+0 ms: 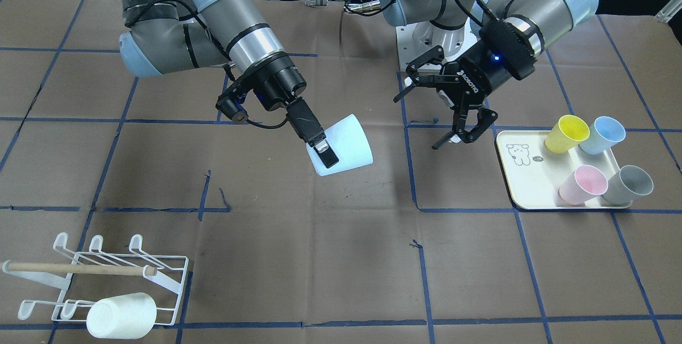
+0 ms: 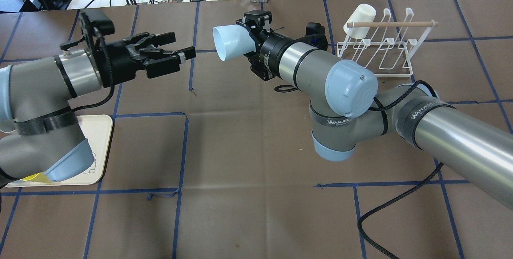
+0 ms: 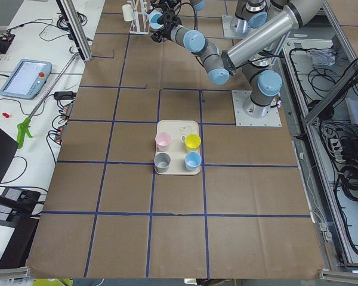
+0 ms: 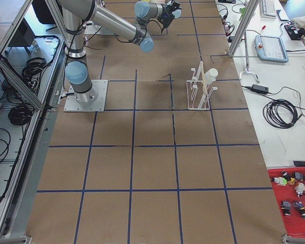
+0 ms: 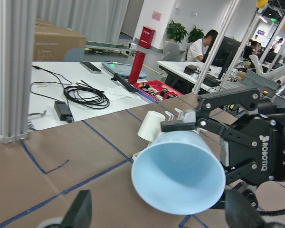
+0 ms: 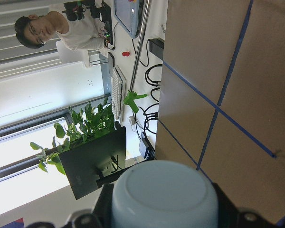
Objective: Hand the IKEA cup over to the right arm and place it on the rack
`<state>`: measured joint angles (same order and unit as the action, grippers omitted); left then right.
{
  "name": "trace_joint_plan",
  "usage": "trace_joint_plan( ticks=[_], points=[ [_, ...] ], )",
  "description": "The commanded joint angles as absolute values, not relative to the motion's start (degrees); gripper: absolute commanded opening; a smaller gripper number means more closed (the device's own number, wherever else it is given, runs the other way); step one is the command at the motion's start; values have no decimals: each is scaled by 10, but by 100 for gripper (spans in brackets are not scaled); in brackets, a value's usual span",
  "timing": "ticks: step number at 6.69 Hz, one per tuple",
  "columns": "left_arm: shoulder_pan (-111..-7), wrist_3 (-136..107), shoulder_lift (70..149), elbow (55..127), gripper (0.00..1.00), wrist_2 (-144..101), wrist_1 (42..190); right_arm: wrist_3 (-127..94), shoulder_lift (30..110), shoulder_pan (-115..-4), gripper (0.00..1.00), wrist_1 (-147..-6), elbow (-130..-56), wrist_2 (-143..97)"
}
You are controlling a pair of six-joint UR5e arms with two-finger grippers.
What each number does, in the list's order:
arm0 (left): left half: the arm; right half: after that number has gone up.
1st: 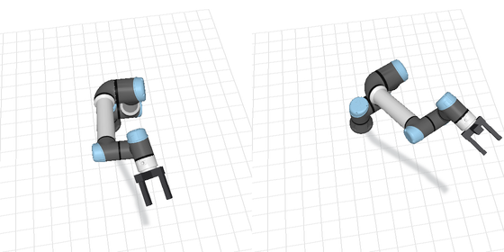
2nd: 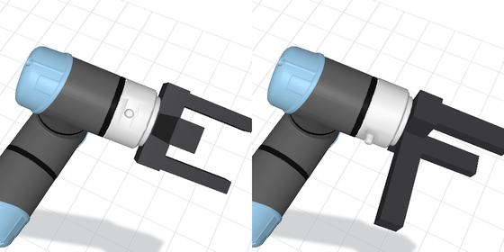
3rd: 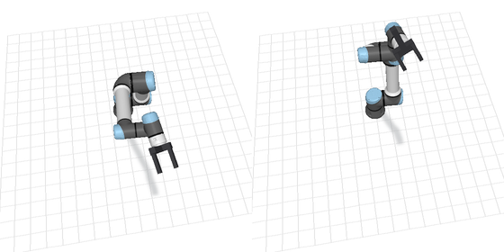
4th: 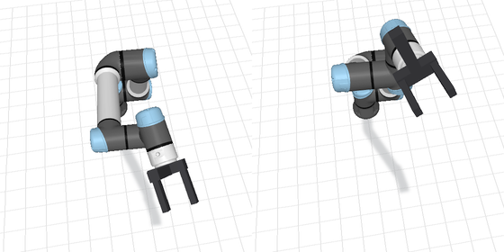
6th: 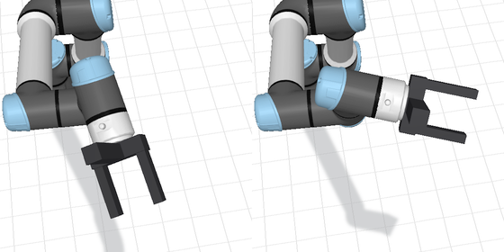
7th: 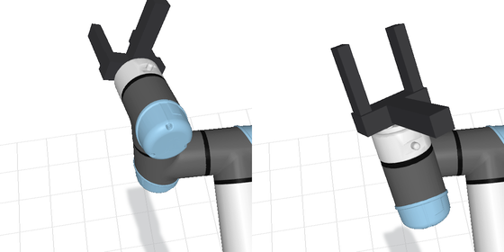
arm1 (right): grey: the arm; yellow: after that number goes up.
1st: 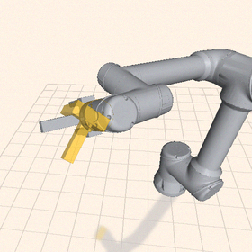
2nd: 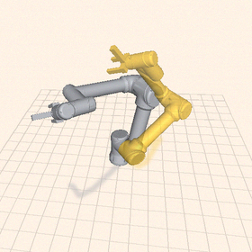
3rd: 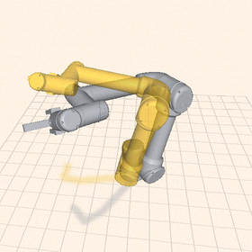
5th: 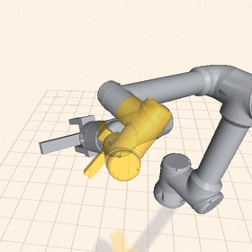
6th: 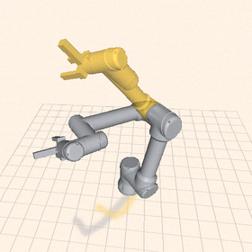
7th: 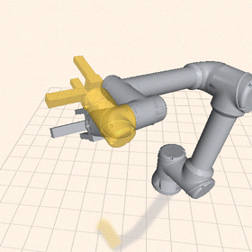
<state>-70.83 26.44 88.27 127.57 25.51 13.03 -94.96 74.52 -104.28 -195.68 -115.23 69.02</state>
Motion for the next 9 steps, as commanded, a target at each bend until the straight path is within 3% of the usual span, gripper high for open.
trace_joint_plan(
  ticks=[1,4,9],
  points=[
    [-680,214,887,1269,100,331,132,-850,739,-972,21,-1959,-1137,691],
    [-703,98,903,1182,100,533,219,-479,738,-884,19,-1956,-1117,696],
    [-841,9,947,890,100,890,795,-31,647,-727,14,-1961,-1008,688]
  ],
)
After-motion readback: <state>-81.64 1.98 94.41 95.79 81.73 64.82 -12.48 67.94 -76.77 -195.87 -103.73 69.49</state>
